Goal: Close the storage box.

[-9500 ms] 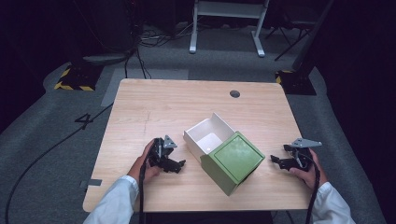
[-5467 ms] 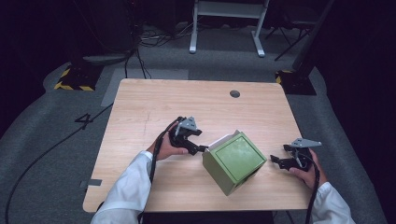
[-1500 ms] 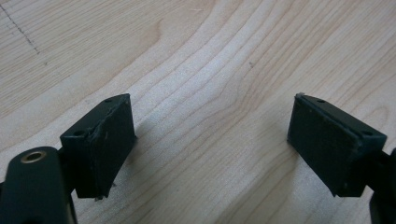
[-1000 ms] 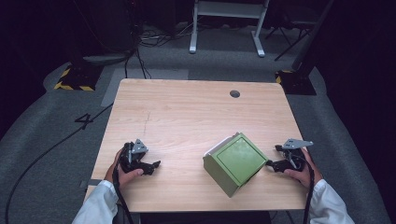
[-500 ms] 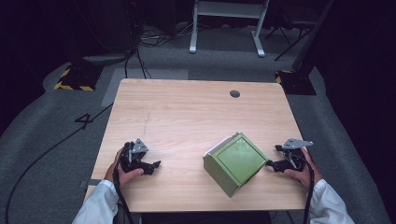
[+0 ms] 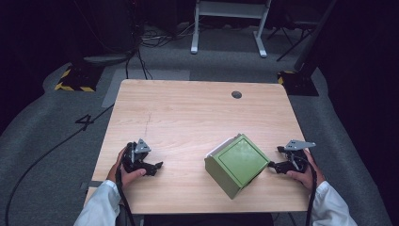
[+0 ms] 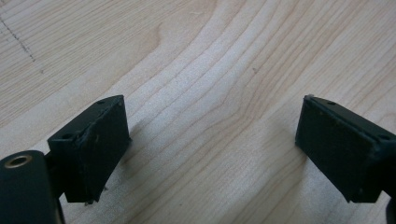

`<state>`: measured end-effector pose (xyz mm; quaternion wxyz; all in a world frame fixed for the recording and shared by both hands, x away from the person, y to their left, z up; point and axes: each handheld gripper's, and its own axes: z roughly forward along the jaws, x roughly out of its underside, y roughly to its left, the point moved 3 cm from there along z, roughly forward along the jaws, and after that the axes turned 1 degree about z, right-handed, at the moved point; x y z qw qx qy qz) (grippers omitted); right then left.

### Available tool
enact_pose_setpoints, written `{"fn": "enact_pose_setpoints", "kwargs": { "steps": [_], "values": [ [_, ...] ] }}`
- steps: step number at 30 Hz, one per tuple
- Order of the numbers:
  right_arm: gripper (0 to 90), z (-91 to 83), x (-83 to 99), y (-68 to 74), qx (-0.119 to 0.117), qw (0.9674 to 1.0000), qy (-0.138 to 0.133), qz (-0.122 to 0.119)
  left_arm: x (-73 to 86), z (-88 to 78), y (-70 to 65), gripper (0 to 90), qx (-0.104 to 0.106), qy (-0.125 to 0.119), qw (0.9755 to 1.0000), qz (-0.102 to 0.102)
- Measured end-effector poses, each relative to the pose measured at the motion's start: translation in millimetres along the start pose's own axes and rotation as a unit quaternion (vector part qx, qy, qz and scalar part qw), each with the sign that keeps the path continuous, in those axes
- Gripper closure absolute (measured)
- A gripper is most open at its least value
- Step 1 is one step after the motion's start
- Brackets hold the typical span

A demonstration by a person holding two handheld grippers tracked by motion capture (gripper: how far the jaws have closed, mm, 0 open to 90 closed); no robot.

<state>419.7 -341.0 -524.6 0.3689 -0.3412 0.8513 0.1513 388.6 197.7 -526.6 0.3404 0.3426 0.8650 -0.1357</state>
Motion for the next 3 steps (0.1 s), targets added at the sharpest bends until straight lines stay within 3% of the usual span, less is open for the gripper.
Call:
{"fn": "enact_pose_setpoints", "kwargs": {
  "steps": [3],
  "values": [
    [12.0, -0.2, 0.2, -0.1, -0.001, 1.0, -0.001, 0.0, -0.7, 0.9, -0.3, 8.9, -0.001, 0.0, 1.0, -0.002]
  ]
}}
